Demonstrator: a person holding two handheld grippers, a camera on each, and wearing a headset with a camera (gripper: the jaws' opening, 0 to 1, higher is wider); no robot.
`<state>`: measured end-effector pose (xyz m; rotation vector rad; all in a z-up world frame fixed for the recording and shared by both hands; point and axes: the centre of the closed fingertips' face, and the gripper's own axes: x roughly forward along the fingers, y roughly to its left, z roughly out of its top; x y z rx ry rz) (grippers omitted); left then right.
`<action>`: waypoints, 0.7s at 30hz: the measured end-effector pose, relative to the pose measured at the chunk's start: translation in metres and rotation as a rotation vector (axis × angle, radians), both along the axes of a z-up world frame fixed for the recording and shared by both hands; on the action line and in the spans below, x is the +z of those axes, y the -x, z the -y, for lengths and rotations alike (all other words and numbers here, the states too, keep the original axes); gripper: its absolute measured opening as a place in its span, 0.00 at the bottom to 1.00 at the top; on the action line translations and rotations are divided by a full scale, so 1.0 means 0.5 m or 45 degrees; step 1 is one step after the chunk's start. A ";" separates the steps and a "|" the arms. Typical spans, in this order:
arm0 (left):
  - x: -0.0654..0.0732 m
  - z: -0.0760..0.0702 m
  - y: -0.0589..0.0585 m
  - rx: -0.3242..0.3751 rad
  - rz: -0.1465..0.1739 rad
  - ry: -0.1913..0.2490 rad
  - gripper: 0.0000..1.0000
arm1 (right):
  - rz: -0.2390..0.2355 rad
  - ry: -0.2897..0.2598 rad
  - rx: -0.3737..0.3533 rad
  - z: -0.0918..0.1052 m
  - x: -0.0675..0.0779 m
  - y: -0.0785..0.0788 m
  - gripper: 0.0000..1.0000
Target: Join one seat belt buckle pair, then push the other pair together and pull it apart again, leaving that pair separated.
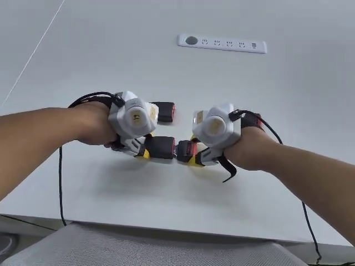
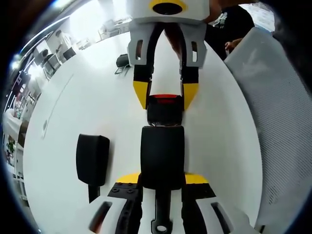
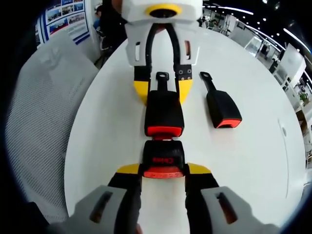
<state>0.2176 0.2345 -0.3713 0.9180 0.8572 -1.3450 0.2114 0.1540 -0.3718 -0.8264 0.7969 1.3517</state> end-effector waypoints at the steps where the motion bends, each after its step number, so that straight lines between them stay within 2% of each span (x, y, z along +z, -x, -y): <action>1: 0.000 0.000 0.000 0.001 0.001 0.000 0.31 | 0.001 0.005 0.002 0.000 0.000 0.000 0.33; 3: -0.002 -0.001 -0.002 0.006 0.005 0.001 0.31 | 0.010 0.021 0.014 -0.001 -0.001 -0.001 0.33; 13: -0.002 0.001 -0.003 0.025 0.015 -0.002 0.31 | 0.000 0.005 -0.011 0.000 -0.002 -0.001 0.34; 17: 0.000 0.001 0.000 0.049 0.048 -0.006 0.32 | 0.004 0.015 -0.005 0.000 -0.002 -0.001 0.34; 21: 0.000 0.001 -0.001 0.046 0.057 -0.013 0.32 | 0.027 0.031 0.004 -0.002 0.000 0.001 0.34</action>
